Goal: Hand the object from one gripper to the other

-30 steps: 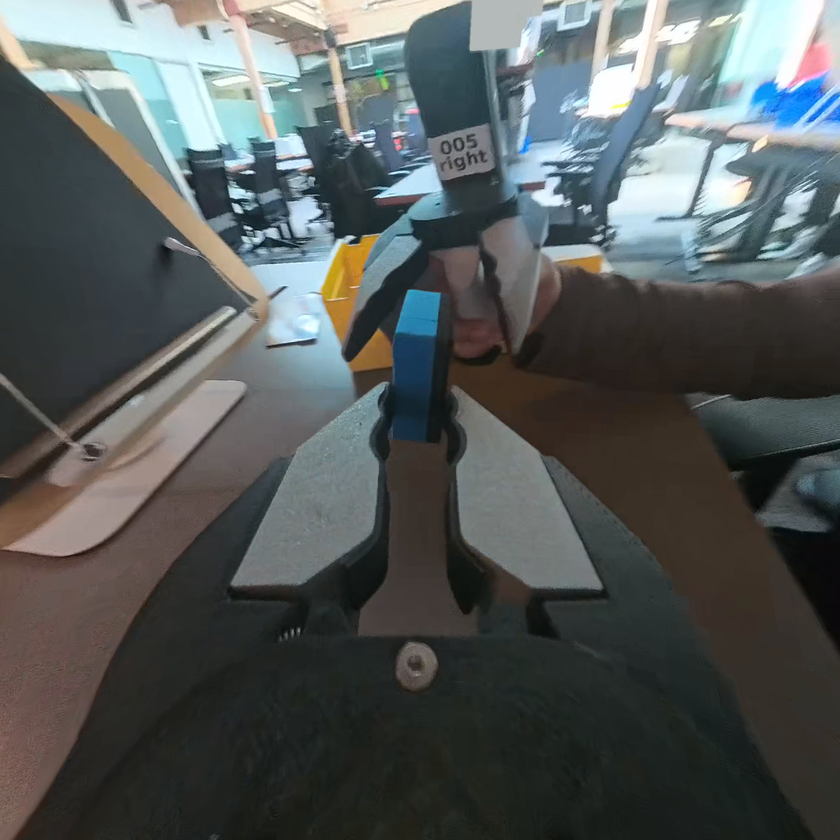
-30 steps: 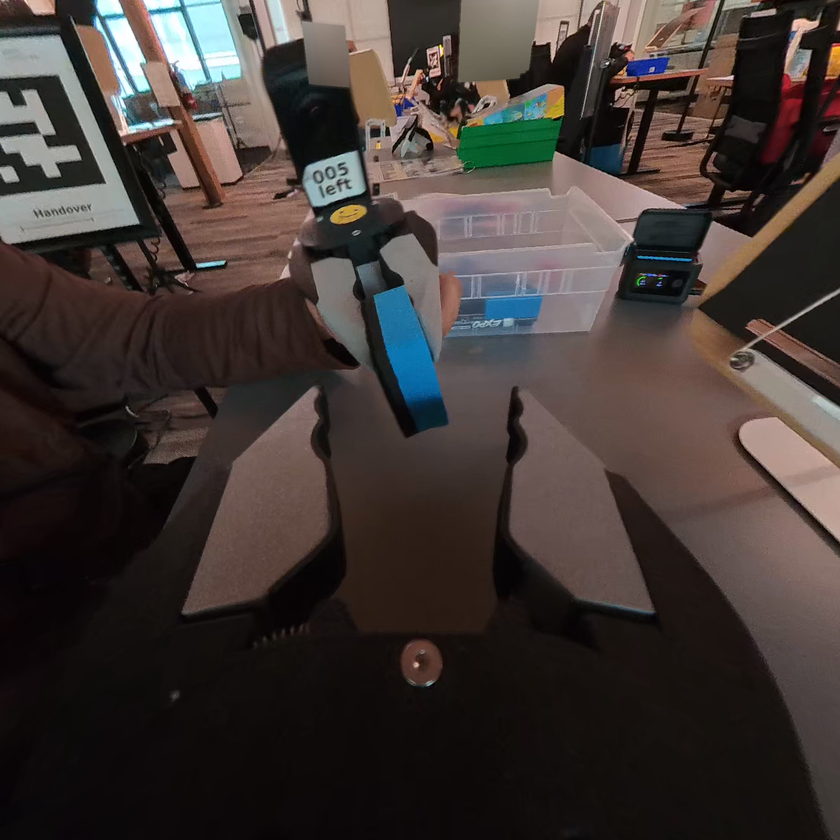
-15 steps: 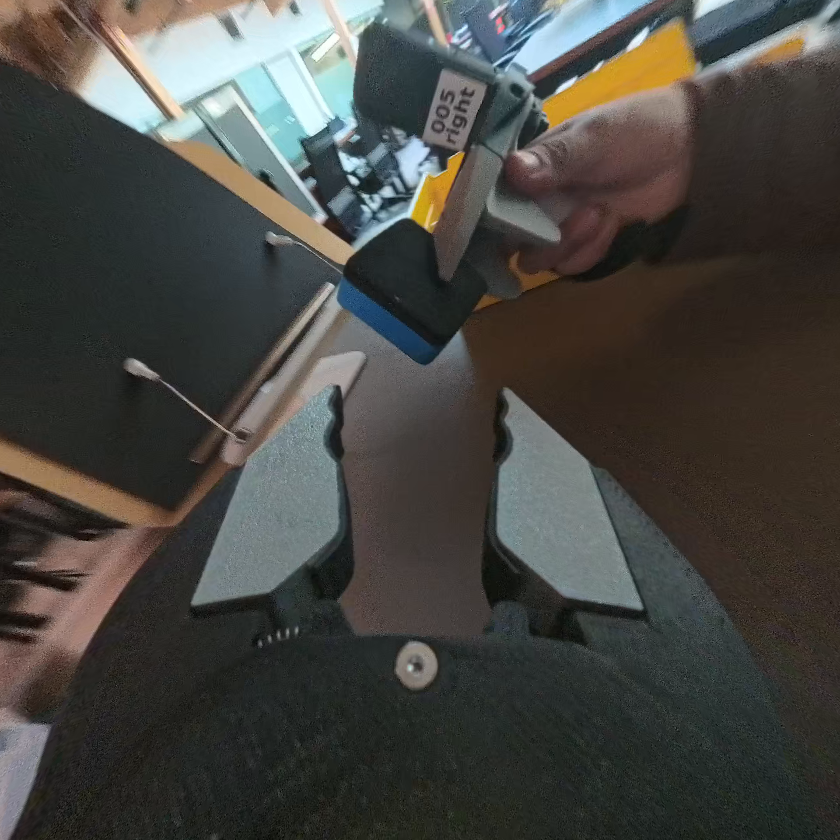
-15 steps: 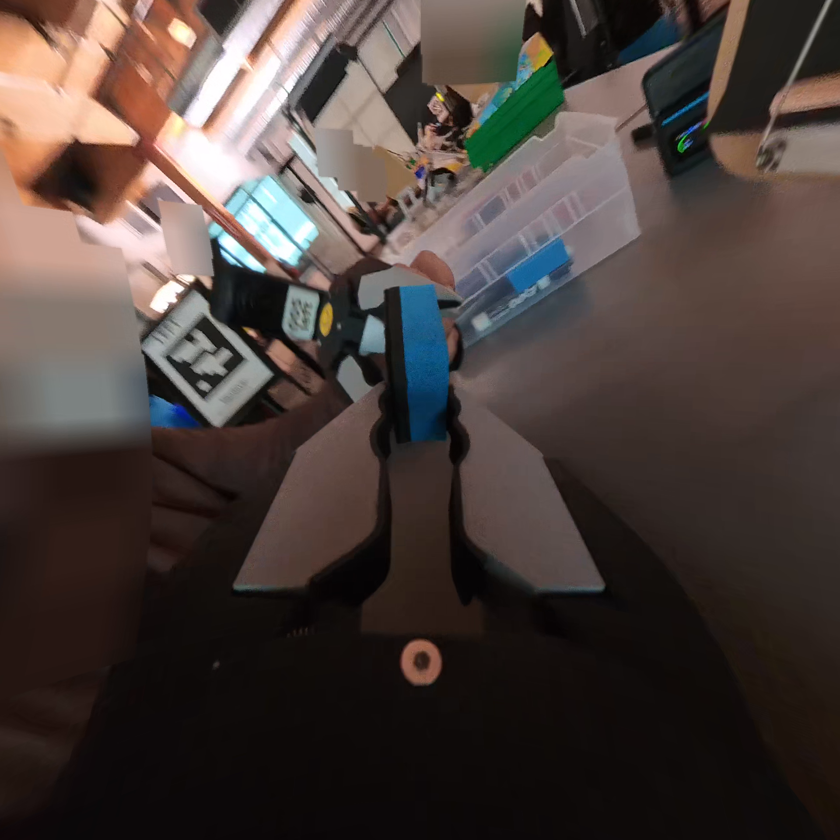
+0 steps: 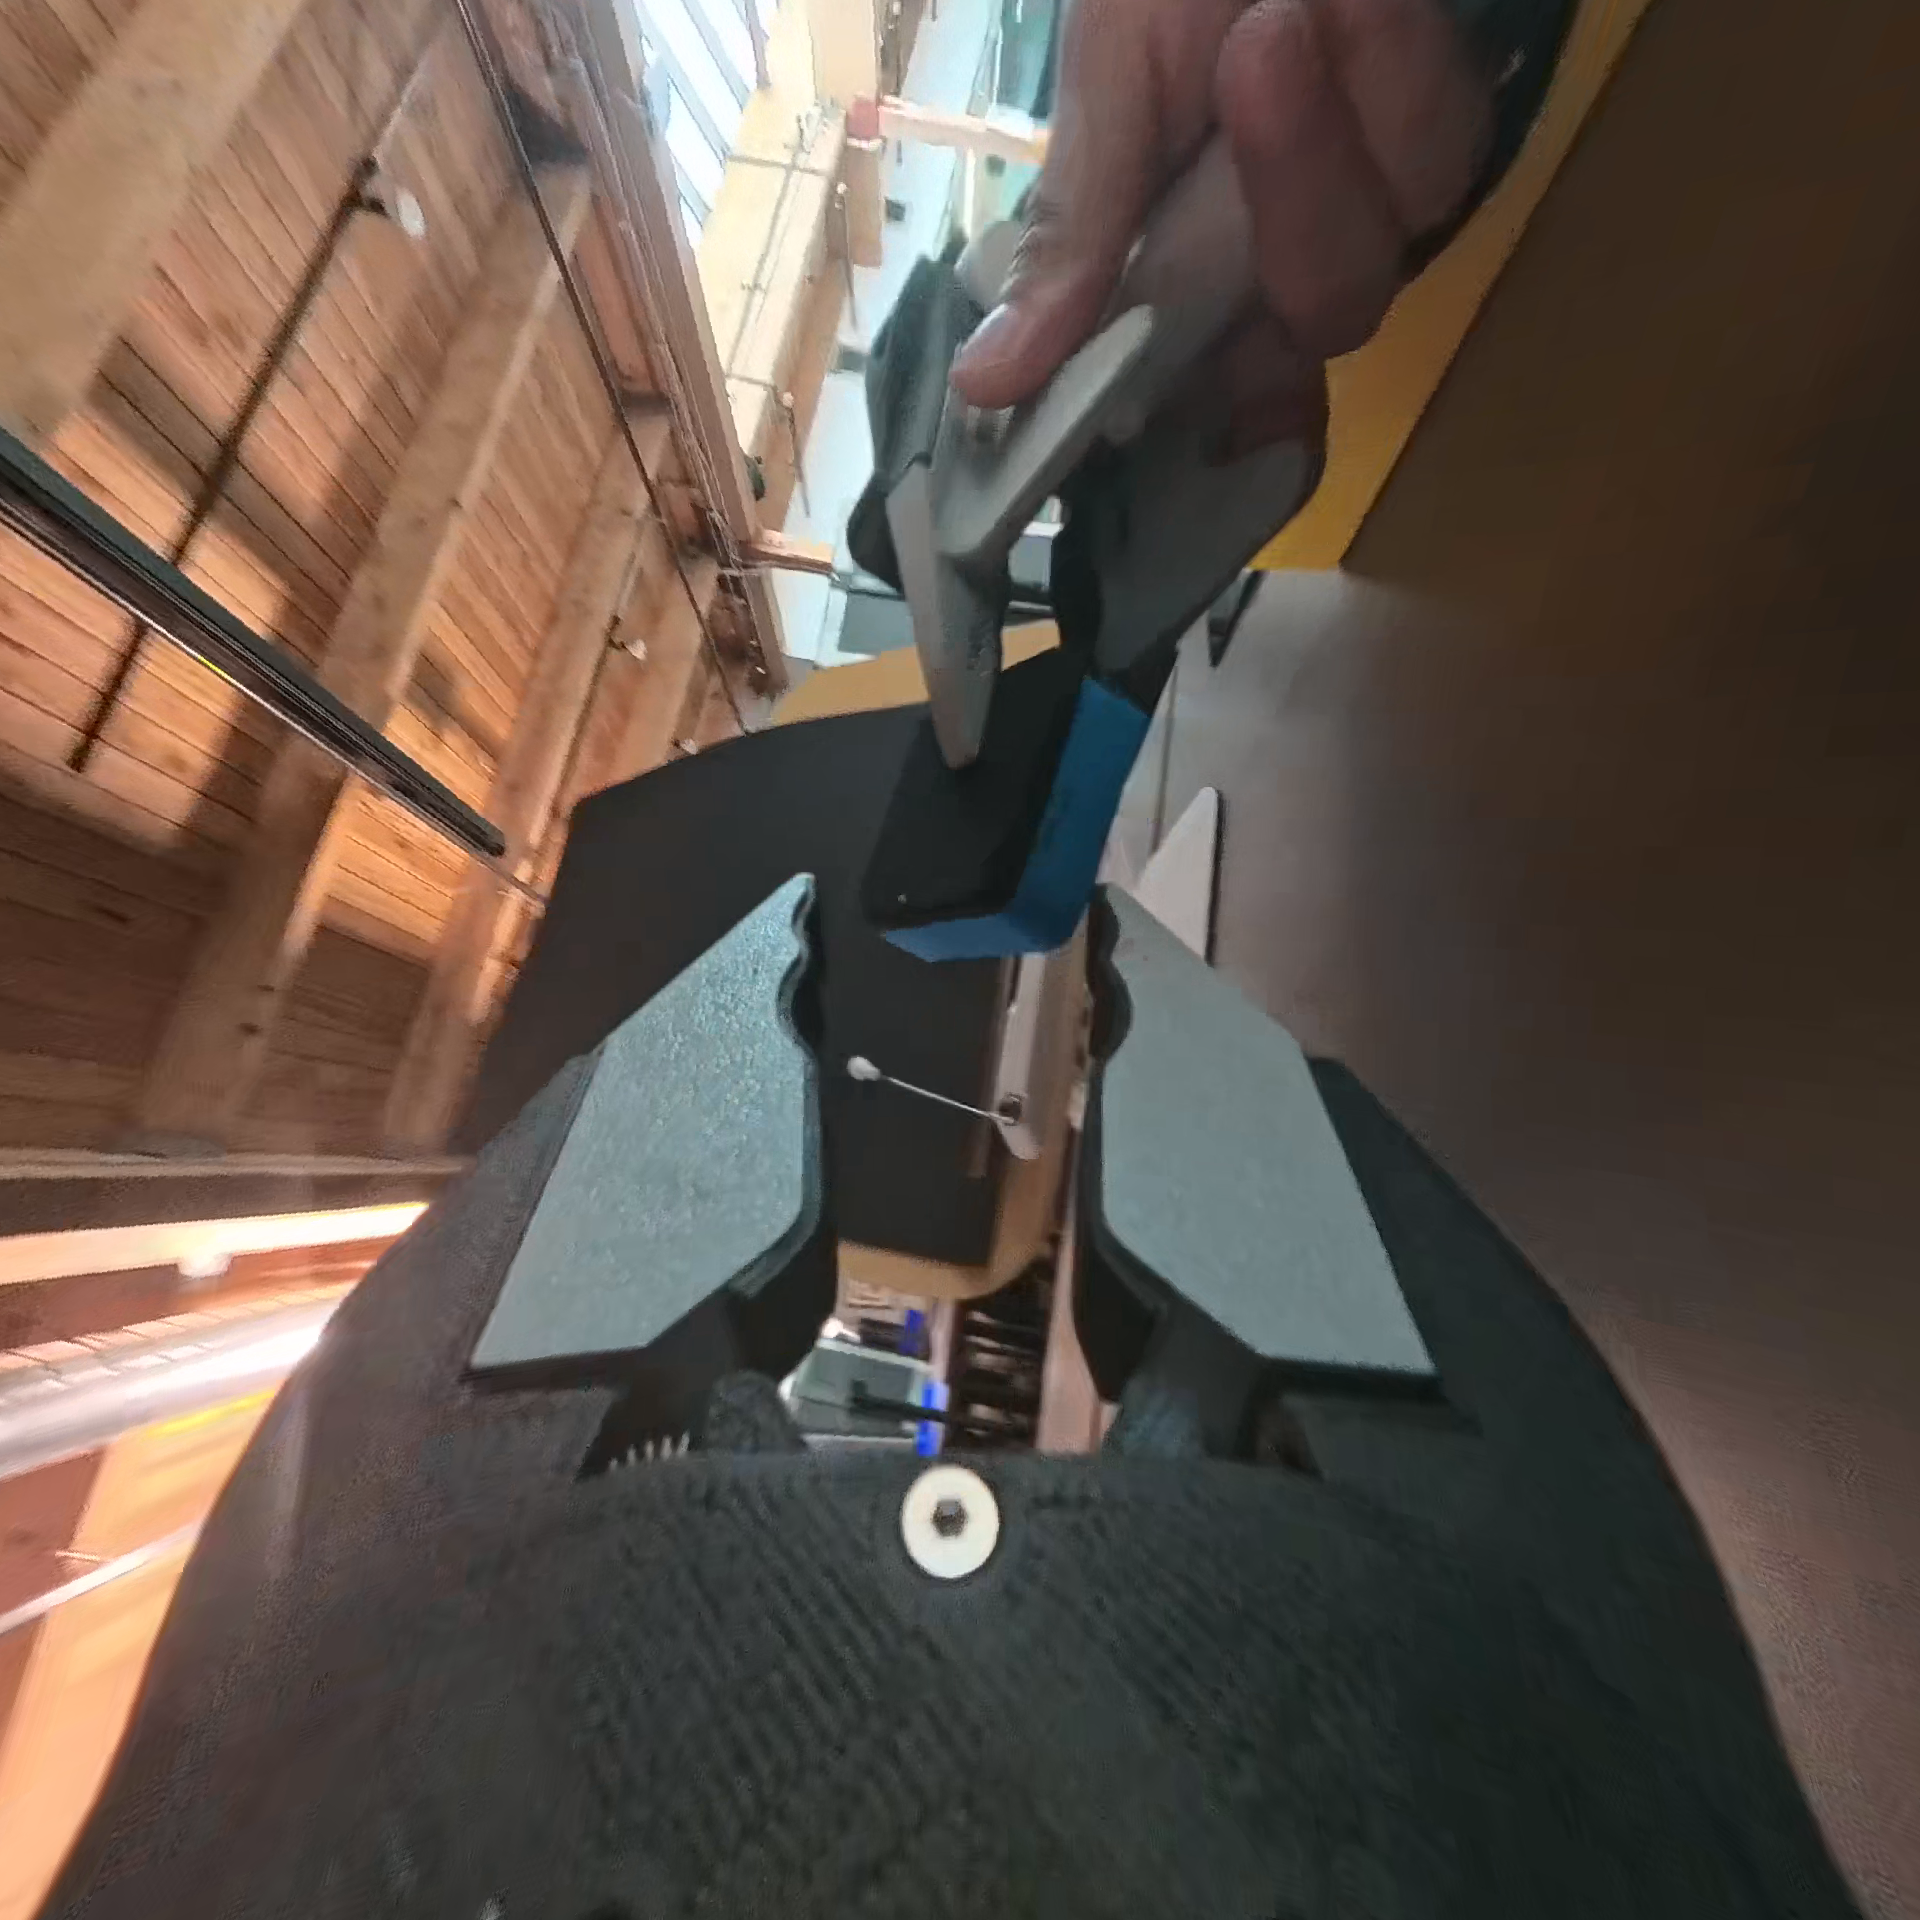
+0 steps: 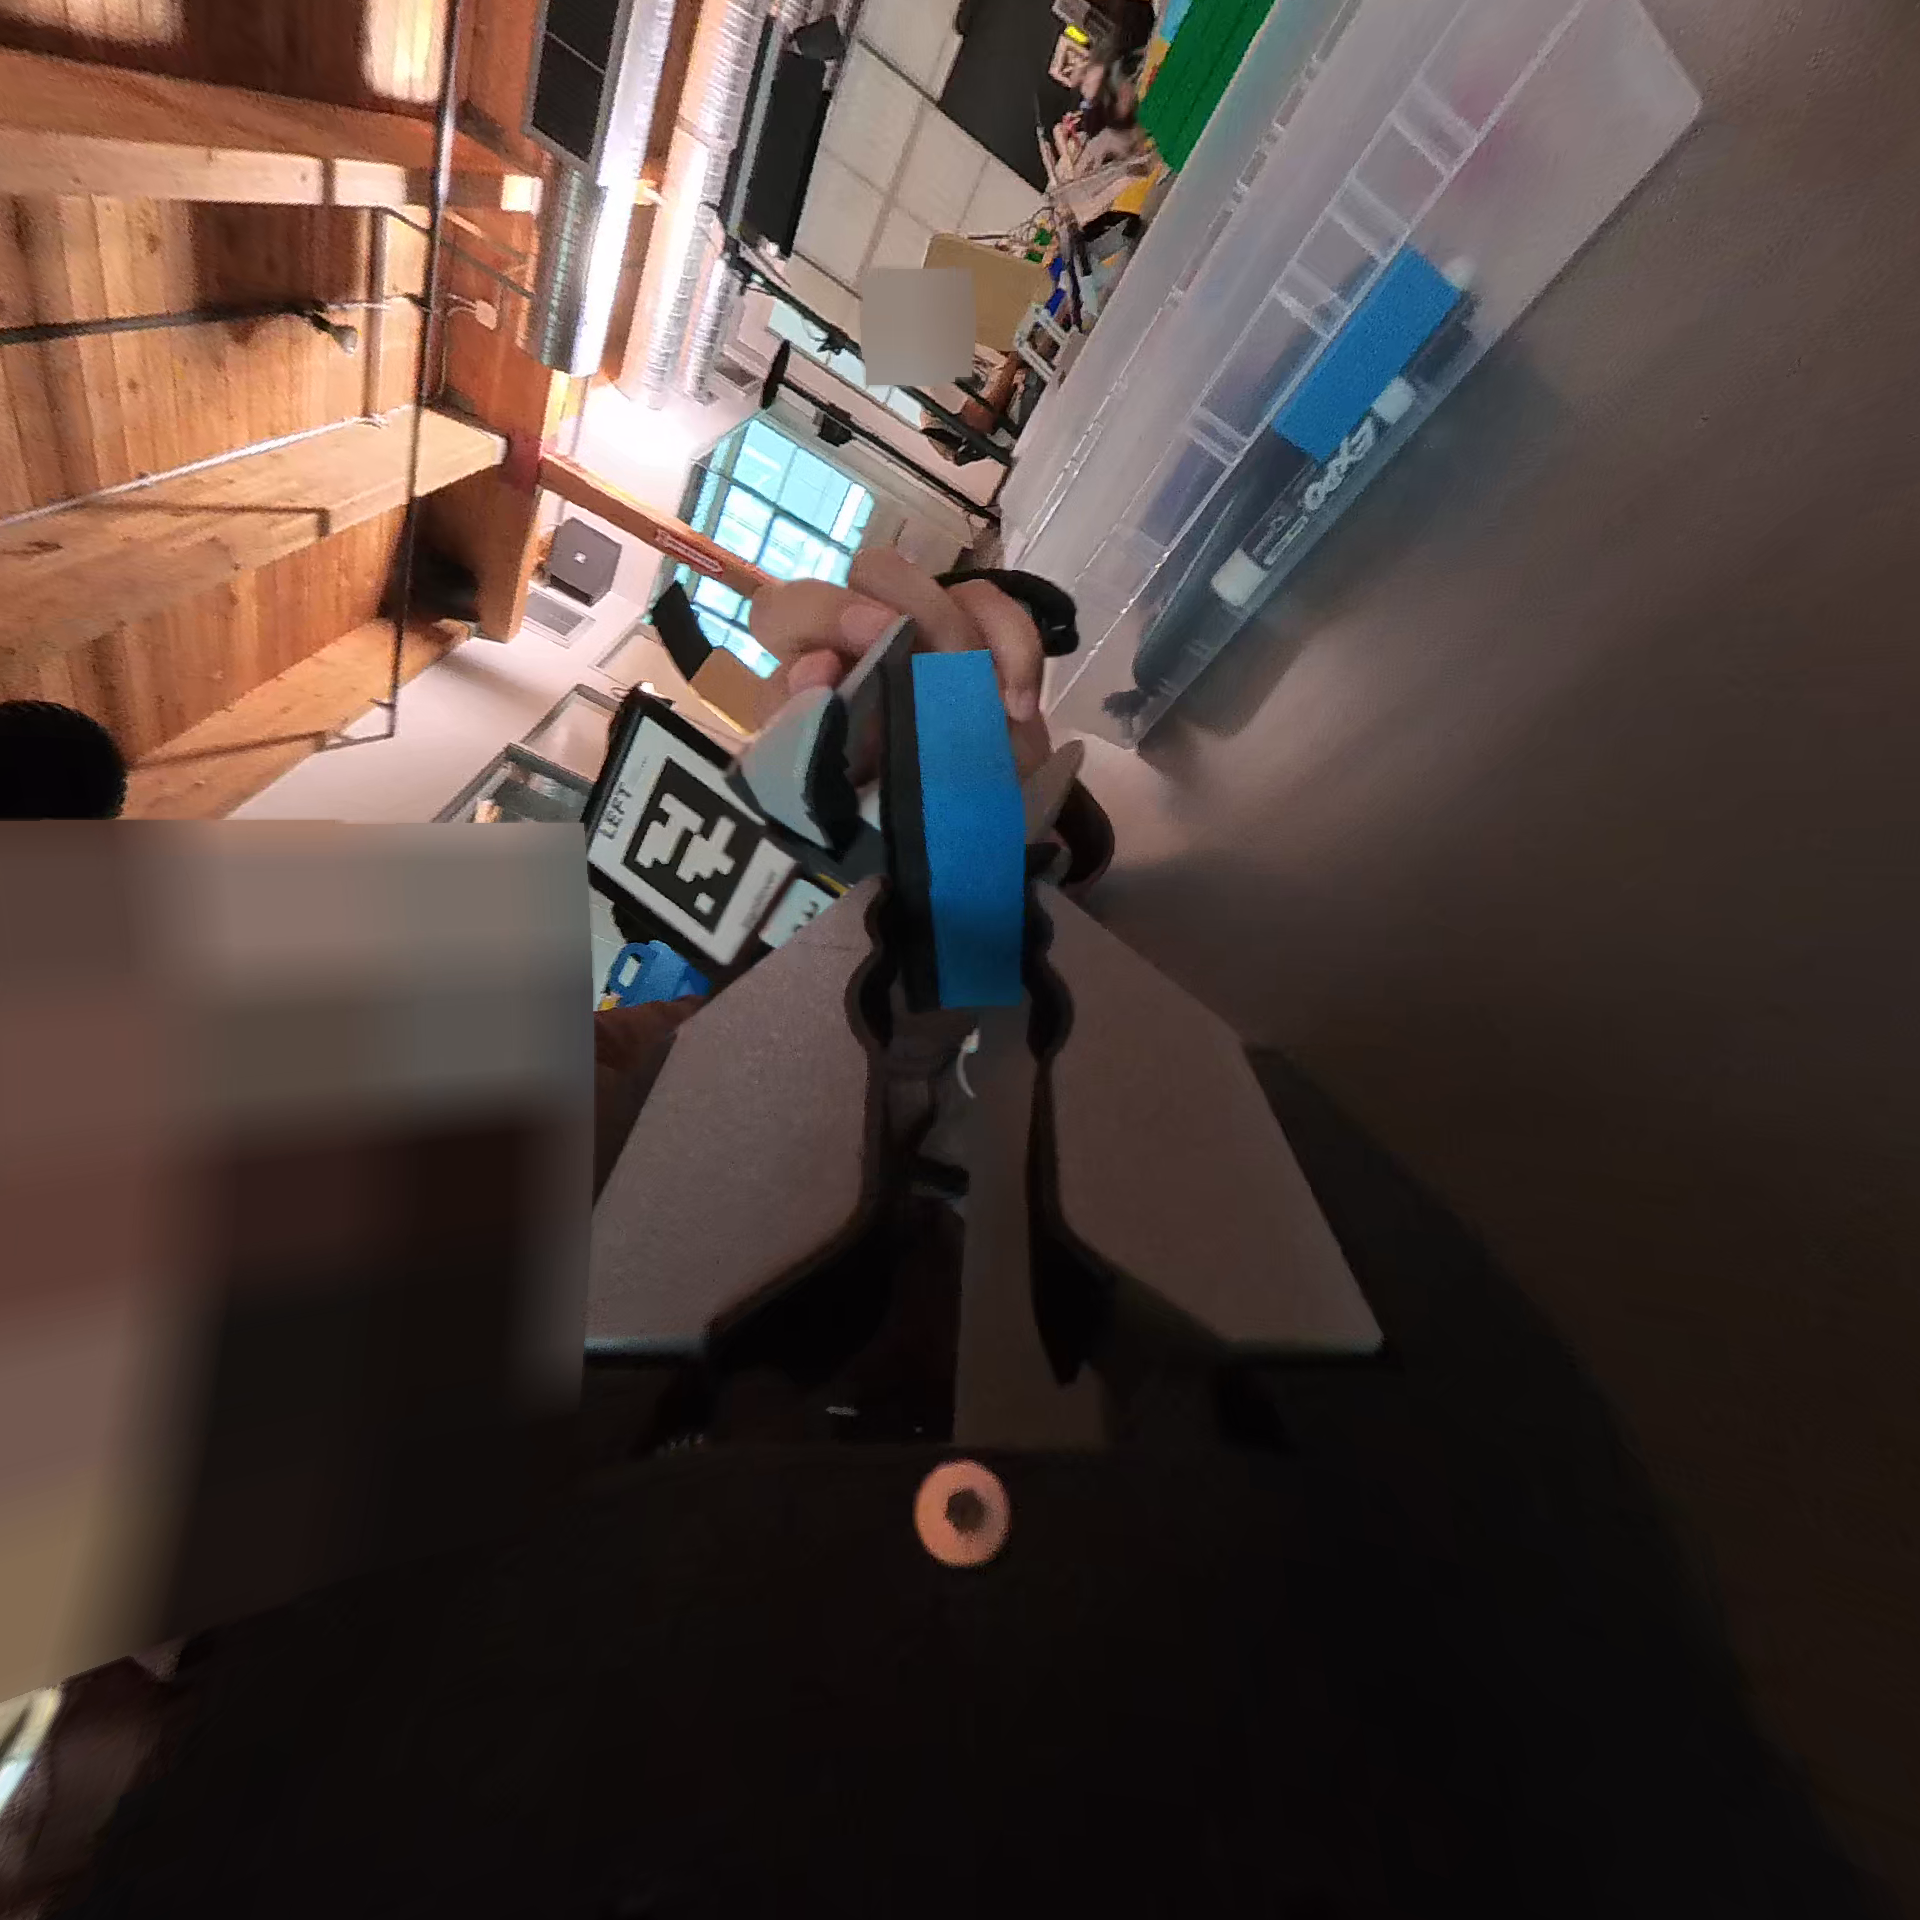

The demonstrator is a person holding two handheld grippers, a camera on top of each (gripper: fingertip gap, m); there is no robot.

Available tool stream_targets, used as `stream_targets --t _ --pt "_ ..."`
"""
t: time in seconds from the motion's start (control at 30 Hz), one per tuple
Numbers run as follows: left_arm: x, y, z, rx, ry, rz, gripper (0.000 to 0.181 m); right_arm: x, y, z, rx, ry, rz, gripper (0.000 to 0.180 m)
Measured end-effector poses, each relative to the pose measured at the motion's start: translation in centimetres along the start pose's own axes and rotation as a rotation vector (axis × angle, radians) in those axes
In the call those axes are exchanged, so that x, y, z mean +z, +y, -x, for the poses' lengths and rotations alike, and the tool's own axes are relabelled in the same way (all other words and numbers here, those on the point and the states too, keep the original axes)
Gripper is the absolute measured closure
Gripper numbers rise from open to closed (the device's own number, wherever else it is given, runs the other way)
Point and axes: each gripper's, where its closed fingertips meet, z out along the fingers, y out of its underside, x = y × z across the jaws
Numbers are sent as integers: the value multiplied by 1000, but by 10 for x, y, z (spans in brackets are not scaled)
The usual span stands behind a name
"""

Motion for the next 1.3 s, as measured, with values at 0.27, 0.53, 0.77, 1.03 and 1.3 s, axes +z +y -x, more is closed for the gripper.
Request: stream_targets --t 0.27,0.53,0.77,1.03,1.3 --pt "1 -4 7 -14 -21 42 157 3 -2 11 -94 -24 -4 146" --pt "-8 0 34 -906 142 -198 159 -10 -26 31 -507 127 -127 98" --pt "-17 -21 36 -1223 312 -421 159 8 -12 41 -637 97 -56 95" --pt "-19 -28 36 -1506 485 -500 158 8 -13 47 -943 259 -76 127" --pt "-3 -4 18 -1576 427 -307 130 -12 -32 33 -1083 507 -122 159"
